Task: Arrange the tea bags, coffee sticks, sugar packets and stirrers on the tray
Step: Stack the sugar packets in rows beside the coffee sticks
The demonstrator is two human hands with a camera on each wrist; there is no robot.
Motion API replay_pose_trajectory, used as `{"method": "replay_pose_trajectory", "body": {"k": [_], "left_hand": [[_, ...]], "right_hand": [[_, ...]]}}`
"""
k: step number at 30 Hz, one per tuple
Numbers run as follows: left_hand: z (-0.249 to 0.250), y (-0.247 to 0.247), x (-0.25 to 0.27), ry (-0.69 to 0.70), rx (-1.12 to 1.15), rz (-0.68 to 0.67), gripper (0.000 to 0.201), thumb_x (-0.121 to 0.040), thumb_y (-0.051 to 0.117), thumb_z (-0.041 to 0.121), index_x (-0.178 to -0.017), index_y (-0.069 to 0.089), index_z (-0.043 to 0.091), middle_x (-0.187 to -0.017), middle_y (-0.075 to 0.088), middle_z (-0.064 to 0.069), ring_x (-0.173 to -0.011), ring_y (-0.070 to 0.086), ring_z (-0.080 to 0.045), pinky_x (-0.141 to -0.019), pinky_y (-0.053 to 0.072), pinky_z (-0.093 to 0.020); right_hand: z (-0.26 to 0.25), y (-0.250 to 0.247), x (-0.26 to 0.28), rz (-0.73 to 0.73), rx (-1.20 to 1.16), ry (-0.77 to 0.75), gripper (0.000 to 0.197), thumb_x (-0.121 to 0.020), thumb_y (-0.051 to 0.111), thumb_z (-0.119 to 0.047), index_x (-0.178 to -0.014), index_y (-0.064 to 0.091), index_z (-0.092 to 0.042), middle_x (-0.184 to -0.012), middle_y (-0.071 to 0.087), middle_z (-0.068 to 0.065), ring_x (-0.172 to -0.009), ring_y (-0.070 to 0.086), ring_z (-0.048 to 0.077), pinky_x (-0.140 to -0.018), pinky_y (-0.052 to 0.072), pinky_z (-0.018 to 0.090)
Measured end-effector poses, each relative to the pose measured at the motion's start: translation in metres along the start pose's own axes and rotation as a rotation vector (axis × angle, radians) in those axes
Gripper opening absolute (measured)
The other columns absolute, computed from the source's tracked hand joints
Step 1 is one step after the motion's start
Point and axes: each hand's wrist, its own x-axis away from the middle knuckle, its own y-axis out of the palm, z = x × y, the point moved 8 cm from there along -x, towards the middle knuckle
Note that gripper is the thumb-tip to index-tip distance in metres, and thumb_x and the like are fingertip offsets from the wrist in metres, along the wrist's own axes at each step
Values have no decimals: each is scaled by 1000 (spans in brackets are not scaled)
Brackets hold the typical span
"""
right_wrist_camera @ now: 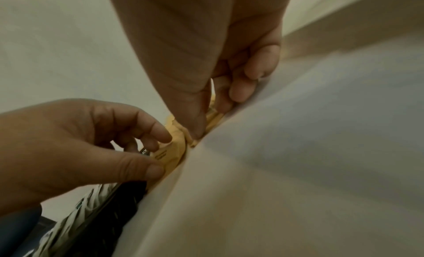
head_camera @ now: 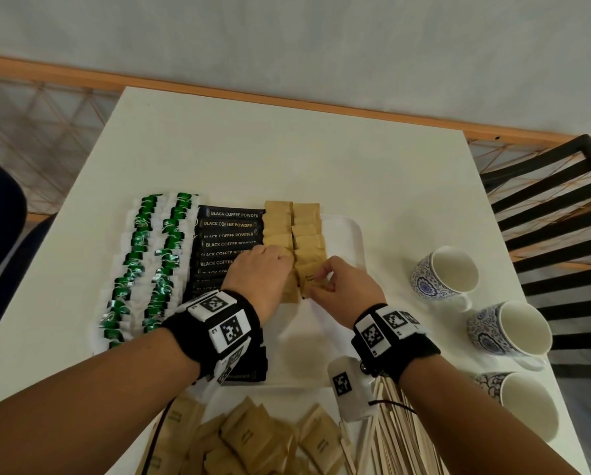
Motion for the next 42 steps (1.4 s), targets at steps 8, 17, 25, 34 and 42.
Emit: {"method": "replay_pose_trajectory", "body": {"k": [8, 17, 25, 34, 42], "left_hand": [[-3, 6, -2, -18, 118, -49, 32, -90, 50, 2, -118, 50, 17, -118, 43, -2, -107, 46, -22, -79, 43, -32], [-12, 7, -1, -40, 290, -17, 42, -84, 48, -7, -115, 46, 21, -117, 40, 0, -104, 46, -21, -82, 48, -38], [-13, 9, -3, -33, 287, -24, 34, -84, 53, -5, -107, 51, 20, -112, 39, 2, -100, 45, -17, -80, 49, -36], [-23, -18, 30, -1, 352, 92, 13, -90, 55, 19, -101, 59, 24, -103, 45, 9, -97, 46, -11, -84, 47, -32], [-49, 1, 134, 47, 303, -70, 17, -90, 59, 34, -107, 59, 32, -105, 49, 14, -88, 47, -2, -74, 41, -19]], "right_hand": [[-6, 0, -5, 13, 43, 30, 28, -78, 63, -46, -95, 47, -30, -76, 57, -10, -72, 58, 14, -61, 47, 29], [4, -4, 0, 61, -42, 109, 95, -71, 70, -57, -145, 19, -25, -94, 65, -4, -88, 63, 16, -72, 52, 34], [-9, -1, -2, 25, 0, 29, 67, -78, 65, -48, -135, 35, -31, -84, 58, -10, -83, 62, 18, -63, 43, 28], [-4, -13, 24, 69, -51, -40, 65, -87, 60, -36, -143, 30, -25, -72, 58, -7, -68, 56, 6, -64, 47, 29], [-20, 12, 115, -112, 104, -260, 19, -90, 56, -38, -109, 59, -41, -82, 54, -16, -72, 50, -2, -72, 42, 22]]}}
